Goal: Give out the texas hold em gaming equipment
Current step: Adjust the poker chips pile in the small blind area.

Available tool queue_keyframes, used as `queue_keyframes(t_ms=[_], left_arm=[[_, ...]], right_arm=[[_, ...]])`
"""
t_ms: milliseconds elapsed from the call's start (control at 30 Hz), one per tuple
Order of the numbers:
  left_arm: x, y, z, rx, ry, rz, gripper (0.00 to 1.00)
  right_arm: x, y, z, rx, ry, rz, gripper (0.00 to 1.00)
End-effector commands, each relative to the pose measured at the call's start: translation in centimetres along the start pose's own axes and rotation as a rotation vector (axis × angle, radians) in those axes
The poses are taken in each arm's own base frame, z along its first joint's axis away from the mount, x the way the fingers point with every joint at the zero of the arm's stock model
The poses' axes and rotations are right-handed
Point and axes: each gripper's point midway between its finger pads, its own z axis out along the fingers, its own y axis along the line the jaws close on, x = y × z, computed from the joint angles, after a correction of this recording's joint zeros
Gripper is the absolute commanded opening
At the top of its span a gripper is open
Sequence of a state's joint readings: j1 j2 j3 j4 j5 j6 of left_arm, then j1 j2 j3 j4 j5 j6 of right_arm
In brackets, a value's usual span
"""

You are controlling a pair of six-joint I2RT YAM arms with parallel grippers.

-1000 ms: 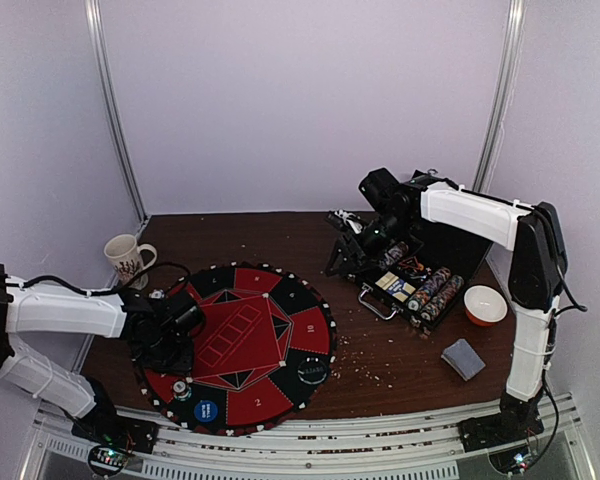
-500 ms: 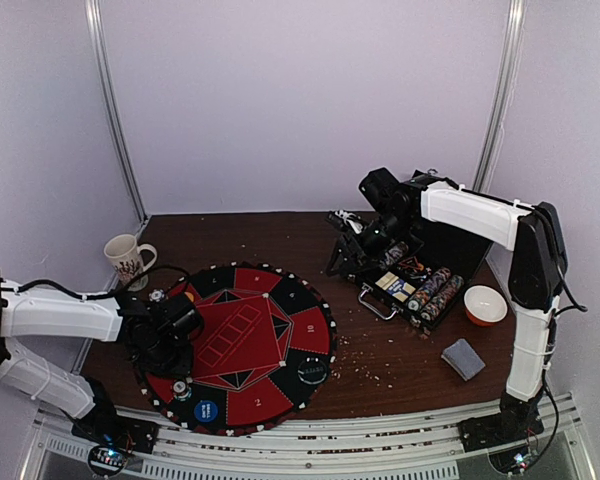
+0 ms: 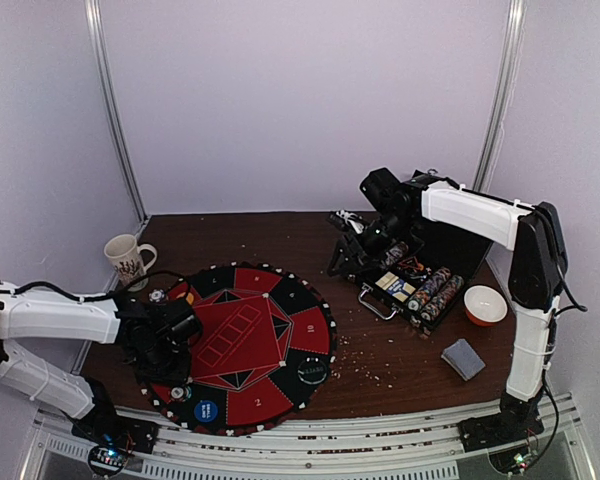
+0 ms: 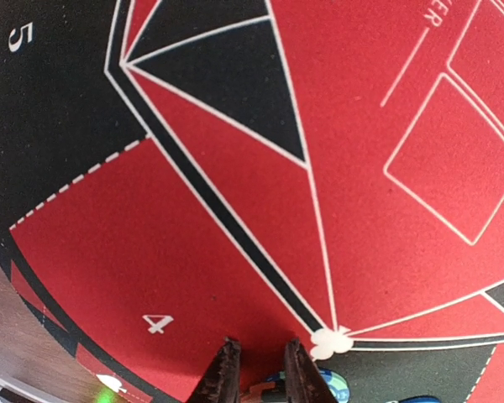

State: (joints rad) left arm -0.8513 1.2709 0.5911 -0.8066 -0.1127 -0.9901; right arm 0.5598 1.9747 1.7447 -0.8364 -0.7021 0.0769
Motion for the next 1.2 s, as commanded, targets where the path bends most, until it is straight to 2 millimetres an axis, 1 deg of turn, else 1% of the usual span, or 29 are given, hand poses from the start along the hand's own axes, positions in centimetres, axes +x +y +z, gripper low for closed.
queue_keyframes(t_ms=[0, 33, 100, 167, 233, 300, 400, 500, 567, 600, 667, 733, 833, 1000, 1067, 1167], left_arm=[[-0.2, -0.1, -0.3, -0.029, 0.013, 0.046, 0.24], [-0.6, -0.1, -0.6, -0.042, 0.001, 0.05, 0.26], [-1.4, -0.4, -1.4, -0.049, -0.016, 0.047, 0.32], [-1.8, -0.6, -2.2, -0.041, -0.033, 0.027, 0.43], [-1.8, -0.8, -2.8, -0.022, -0.036, -0.001, 0.53], [-1.2, -1.1, -2.8, 0.008, -0.009, -0.025, 0.61], [0.3, -1.4, -2.5, 0.039, 0.045, -0.049, 0.72], [1.3, -2.4, -2.6, 0.048, 0.061, -0.021, 0.83], [1.8, -3.2, -2.6, 0.045, 0.074, 0.011, 0.89], [2.0, -3.4, -2.4, 0.038, 0.082, 0.019, 0.89], [2.6, -3.0, -1.7, 0.004, 0.106, 0.026, 0.89], [2.9, -2.0, -1.1, -0.032, 0.11, 0.023, 0.86], [2.9, -0.9, -1.0, -0.071, 0.088, 0.008, 0.85], [2.6, -0.9, -1.0, -0.077, 0.077, 0.019, 0.85], [2.0, -1.1, -1.2, -0.078, 0.054, 0.032, 0.84], [0.8, -1.9, -2.1, -0.059, 0.007, 0.047, 0.83]], right_arm=[[-0.4, -0.1, -0.6, 0.014, -0.008, -0.01, 0.55], [-0.4, -0.1, -0.6, 0.014, -0.008, -0.01, 0.55], [-0.5, -0.1, -0.6, 0.013, -0.007, -0.01, 0.55], [-0.5, -0.1, -0.5, 0.011, -0.007, -0.011, 0.55], [-0.4, -0.1, -0.4, 0.007, -0.004, -0.008, 0.55], [-0.4, -0.1, -0.4, 0.005, -0.001, -0.008, 0.55], [-0.2, -0.1, -0.4, 0.005, 0.0, -0.007, 0.55], [-0.1, -0.1, -0.3, 0.005, 0.001, -0.009, 0.55], [0.0, -0.2, -0.3, 0.003, 0.003, -0.007, 0.55], [-0.1, -0.2, -0.2, 0.003, 0.002, -0.008, 0.55], [0.0, -0.2, -0.1, -0.001, 0.005, -0.009, 0.55], [0.0, -0.2, -0.1, -0.002, 0.006, -0.008, 0.55], [0.1, -0.2, -0.1, -0.001, 0.009, -0.008, 0.55], [0.0, -0.3, 0.0, -0.002, 0.008, -0.008, 0.55], [-0.1, -0.3, 0.0, -0.001, 0.008, -0.007, 0.55], [-0.1, -0.3, -0.1, -0.001, 0.009, -0.006, 0.55]])
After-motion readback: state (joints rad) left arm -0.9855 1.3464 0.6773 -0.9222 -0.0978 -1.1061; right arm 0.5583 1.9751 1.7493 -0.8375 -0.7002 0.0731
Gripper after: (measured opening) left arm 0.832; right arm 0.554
